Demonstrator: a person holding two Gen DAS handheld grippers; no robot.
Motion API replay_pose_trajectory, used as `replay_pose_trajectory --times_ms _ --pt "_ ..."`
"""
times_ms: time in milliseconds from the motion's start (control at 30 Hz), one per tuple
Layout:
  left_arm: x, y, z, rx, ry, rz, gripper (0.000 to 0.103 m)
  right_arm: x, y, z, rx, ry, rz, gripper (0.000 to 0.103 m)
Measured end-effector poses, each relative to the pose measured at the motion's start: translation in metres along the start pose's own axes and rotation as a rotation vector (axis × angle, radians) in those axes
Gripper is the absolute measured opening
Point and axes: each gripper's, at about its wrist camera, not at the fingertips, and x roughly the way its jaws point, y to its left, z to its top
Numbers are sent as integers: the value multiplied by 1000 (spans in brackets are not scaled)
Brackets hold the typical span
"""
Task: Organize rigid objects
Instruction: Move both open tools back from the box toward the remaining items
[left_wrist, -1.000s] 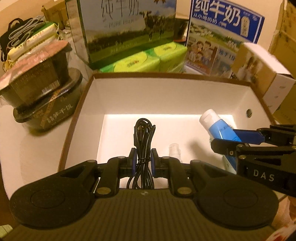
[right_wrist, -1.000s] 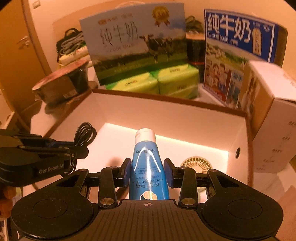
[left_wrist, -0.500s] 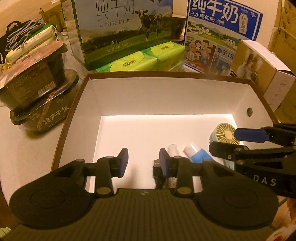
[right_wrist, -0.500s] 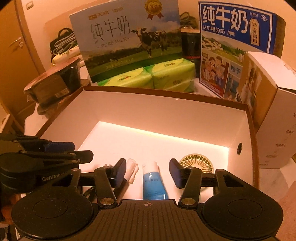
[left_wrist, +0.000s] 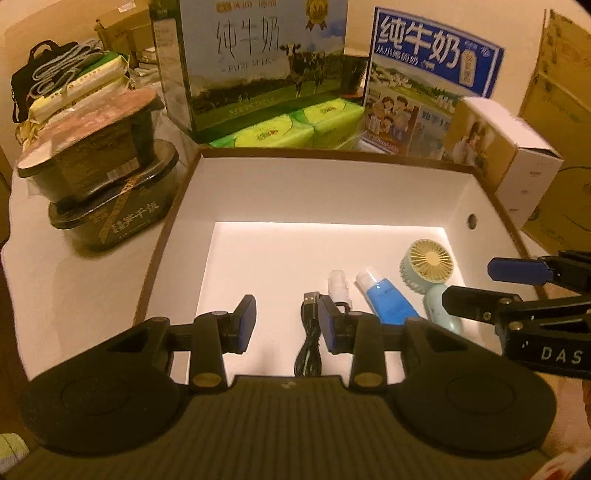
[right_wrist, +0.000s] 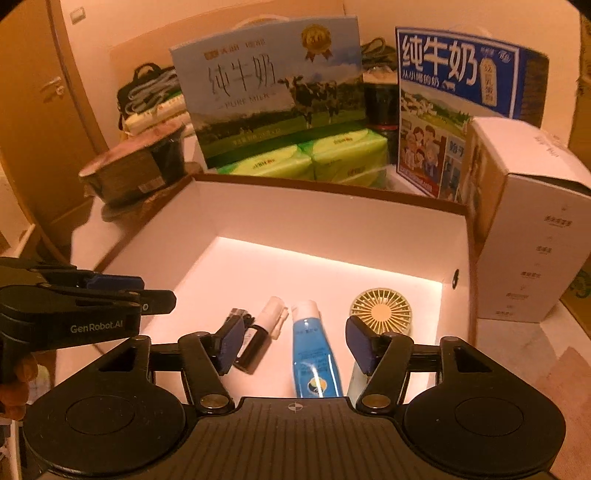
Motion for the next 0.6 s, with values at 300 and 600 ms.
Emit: replay_pose_trajectory --times_ms 300,600 --pt "-70 -8 -22 -29 -48 -43 41 -70 2 -20 22 -70 38 70" --pt "-138 -10 -62 -68 -92 -39 47 -135 -1 -52 80 -112 37 75"
